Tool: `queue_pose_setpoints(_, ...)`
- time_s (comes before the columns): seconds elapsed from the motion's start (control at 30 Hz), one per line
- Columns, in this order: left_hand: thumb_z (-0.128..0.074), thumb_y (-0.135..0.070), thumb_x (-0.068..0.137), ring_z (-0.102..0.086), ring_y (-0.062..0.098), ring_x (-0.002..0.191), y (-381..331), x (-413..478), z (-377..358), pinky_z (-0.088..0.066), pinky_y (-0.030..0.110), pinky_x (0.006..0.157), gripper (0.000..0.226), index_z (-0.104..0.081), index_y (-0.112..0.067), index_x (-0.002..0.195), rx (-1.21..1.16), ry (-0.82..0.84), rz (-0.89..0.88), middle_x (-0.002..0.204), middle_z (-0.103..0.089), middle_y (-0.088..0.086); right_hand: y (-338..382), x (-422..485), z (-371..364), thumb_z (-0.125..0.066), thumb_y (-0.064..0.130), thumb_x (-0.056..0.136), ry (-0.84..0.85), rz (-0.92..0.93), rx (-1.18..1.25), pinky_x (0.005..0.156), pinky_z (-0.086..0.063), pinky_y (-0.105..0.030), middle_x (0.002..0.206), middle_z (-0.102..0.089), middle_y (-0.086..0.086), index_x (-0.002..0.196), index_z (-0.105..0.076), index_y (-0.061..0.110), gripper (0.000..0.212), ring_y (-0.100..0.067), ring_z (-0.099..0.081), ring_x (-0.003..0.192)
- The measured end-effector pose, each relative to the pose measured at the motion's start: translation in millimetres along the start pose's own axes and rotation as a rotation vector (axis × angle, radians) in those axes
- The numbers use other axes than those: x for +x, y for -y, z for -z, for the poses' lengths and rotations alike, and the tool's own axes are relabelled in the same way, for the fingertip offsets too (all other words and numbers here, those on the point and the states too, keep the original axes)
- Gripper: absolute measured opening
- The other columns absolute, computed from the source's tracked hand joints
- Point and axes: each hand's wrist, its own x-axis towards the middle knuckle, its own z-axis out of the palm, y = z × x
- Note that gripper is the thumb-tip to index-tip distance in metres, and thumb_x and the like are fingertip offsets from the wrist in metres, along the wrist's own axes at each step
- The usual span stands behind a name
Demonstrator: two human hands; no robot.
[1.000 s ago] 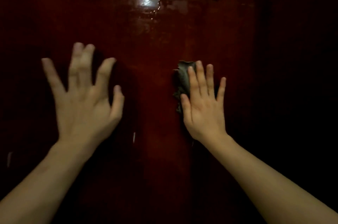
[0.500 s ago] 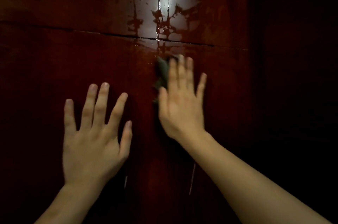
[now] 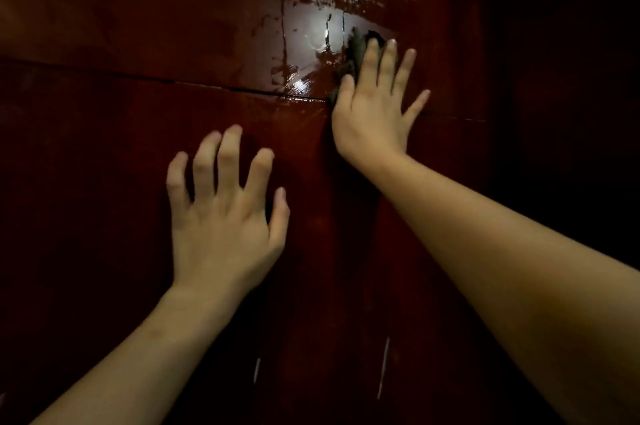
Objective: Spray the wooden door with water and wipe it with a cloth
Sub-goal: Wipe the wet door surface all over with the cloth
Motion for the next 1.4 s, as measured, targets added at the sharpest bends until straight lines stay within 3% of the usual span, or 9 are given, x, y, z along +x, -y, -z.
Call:
queue_pose_setpoints(0.2, -0.031, -0.049, 0.103, -0.010, 0.032, 0.163, -0.1, 4.5, -9.9, -0.009, 0.063, 0.128, 0.069, -0.032, -0.012, 0.160, 0.059, 0.014, -0.024, 0.174, -0.015, 0.018, 42.8, -4.3, -7.7, -0.024, 0.039, 0.108, 0.058, 0.660, -0.104, 0.123, 0.014, -0.062, 0.174, 0.006, 0.004, 0.165, -0.004, 0.028, 0.062, -0.019, 0.017, 0.158)
queue_pose_setpoints(0.3, -0.029, -0.050, 0.104, -0.010, 0.032, 0.163, 0.1, 4.9, -11.0, -0.010, 0.064, 0.128, 0.070, -0.029, -0.014, 0.164, 0.073, 0.010, -0.032, 0.174, -0.014, 0.018, 42.8, 19.3, -5.0, -0.025, 0.038, 0.107, 0.043, 0.574, -0.081, 0.123, 0.014, -0.059, 0.173, 0.007, 0.007, 0.165, -0.004, 0.030, 0.062, -0.019, 0.017, 0.158)
queue_pose_setpoints(0.43, -0.028, -0.051, 0.105, -0.011, 0.032, 0.163, 0.2, 4.3, -14.0, -0.010, 0.064, 0.128, 0.070, -0.028, -0.015, 0.165, 0.078, -0.005, -0.040, 0.174, -0.016, 0.018, -6.3, 56.0, 10.5, -0.023, 0.037, 0.107, -0.033, 0.190, -0.066, 0.125, 0.010, -0.059, 0.173, 0.007, 0.008, 0.165, -0.001, 0.029, 0.062, -0.018, 0.015, 0.159)
queue_pose_setpoints(0.67, -0.026, -0.051, 0.105, -0.011, 0.033, 0.163, -0.4, 5.1, -14.5, -0.009, 0.065, 0.128, 0.070, -0.026, -0.015, 0.165, 0.041, -0.025, -0.044, 0.173, -0.016, 0.019, -116.9, 28.5, 29.7, -0.017, 0.033, 0.106, -0.021, -0.246, -0.058, 0.127, 0.008, -0.054, 0.173, 0.011, -0.009, 0.164, 0.003, 0.008, 0.066, -0.023, 0.016, 0.158)
queue_pose_setpoints(0.77, -0.023, -0.051, 0.106, -0.007, 0.032, 0.163, -1.0, 3.4, -13.4, -0.006, 0.064, 0.128, 0.071, -0.022, -0.015, 0.166, 0.041, -0.019, -0.041, 0.174, -0.012, 0.019, -93.2, 6.2, 23.1, -0.022, 0.025, 0.103, -0.035, -0.111, 0.014, 0.129, 0.007, -0.050, 0.172, 0.009, -0.014, 0.163, 0.002, 0.004, 0.068, -0.026, 0.013, 0.159)
queue_pose_setpoints(0.93, -0.021, -0.049, 0.110, -0.001, 0.029, 0.164, 0.1, 1.0, -12.2, -0.002, 0.062, 0.130, 0.067, -0.014, -0.014, 0.167, 0.003, -0.002, -0.058, 0.175, -0.004, 0.016, -74.7, -84.8, 0.7, -0.028, 0.027, 0.103, 0.060, 0.475, -0.028, 0.128, 0.008, -0.051, 0.173, 0.002, -0.007, 0.165, -0.006, 0.012, 0.067, -0.022, 0.009, 0.160)
queue_pose_setpoints(1.07, -0.024, -0.042, 0.113, 0.002, 0.027, 0.164, -3.7, -26.9, -16.0, 0.000, 0.054, 0.132, 0.062, -0.013, -0.014, 0.168, -0.059, 0.037, -0.133, 0.176, -0.003, 0.013, -121.3, -198.3, -8.8, -0.032, 0.027, 0.102, 0.139, 0.391, -0.039, 0.127, 0.002, -0.058, 0.173, 0.003, -0.006, 0.165, -0.005, 0.015, 0.069, -0.022, 0.011, 0.160)
queue_pose_setpoints(1.3, -0.024, -0.039, 0.110, -0.002, 0.026, 0.164, -22.3, -100.5, -18.7, -0.005, 0.054, 0.132, 0.061, -0.022, -0.017, 0.167, -0.107, 0.096, -0.295, 0.176, -0.007, 0.014, -153.9, -362.8, -32.3, -0.040, 0.034, 0.103, 0.301, 0.693, -0.226, 0.125, -0.005, -0.061, 0.172, 0.001, -0.007, 0.164, 0.001, 0.016, 0.076, -0.024, 0.001, 0.160)
queue_pose_setpoints(1.4, -0.026, -0.038, 0.110, -0.005, 0.026, 0.164, -18.6, -114.9, -17.1, -0.005, 0.053, 0.132, 0.059, -0.027, -0.019, 0.165, -0.135, 0.114, -0.316, 0.175, -0.010, 0.014, -172.0, -341.7, -26.8, -0.034, 0.034, 0.103, 0.214, 0.399, -0.175, 0.126, -0.001, -0.061, 0.172, 0.006, -0.001, 0.163, 0.010, 0.022, 0.075, -0.019, 0.008, 0.160)
